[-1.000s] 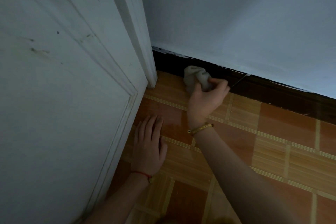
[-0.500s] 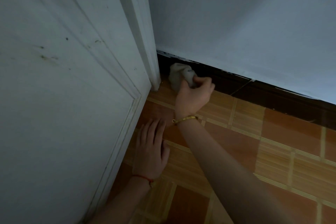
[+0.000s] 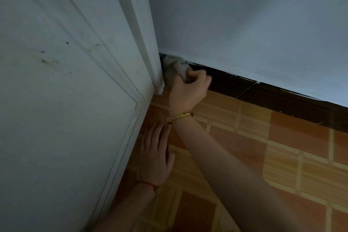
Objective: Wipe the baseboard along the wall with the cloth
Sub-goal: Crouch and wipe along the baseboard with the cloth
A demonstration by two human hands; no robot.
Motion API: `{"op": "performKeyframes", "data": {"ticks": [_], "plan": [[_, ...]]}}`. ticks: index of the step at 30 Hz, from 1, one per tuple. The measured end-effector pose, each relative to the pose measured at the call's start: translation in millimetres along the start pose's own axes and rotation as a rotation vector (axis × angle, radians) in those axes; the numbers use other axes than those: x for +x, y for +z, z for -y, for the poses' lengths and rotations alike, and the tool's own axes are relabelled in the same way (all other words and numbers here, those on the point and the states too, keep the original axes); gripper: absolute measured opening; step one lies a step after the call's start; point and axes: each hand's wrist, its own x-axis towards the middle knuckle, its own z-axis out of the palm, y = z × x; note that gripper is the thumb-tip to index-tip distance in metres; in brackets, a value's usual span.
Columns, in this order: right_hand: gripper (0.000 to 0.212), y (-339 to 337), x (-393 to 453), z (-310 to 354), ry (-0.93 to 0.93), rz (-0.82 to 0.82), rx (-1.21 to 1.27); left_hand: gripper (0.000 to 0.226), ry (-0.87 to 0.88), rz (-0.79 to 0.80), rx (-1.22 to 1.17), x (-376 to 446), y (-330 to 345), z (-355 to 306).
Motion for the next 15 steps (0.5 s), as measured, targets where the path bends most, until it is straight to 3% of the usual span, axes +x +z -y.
{"op": "performKeyframes", "data": {"ticks": [4, 9, 15], "plan": [[0.023, -22.9, 13.6, -15.5, -0.024, -0.047, -0.032, 0.057, 0.010, -0.002, -0.008, -0.3, -0.3, 0.7], [0.028, -78.1, 40.5, -42.7, 0.017, -0.222, -0.072, 0.057, -0.007, 0.003, -0.032, -0.5, -1.0, 0.1], [0.030, -53.9, 30.6, -40.8, 0.025, -0.170, -0.076, 0.056, -0.003, 0.003, -0.021, -1.5, -0.2, 0.1]]}}
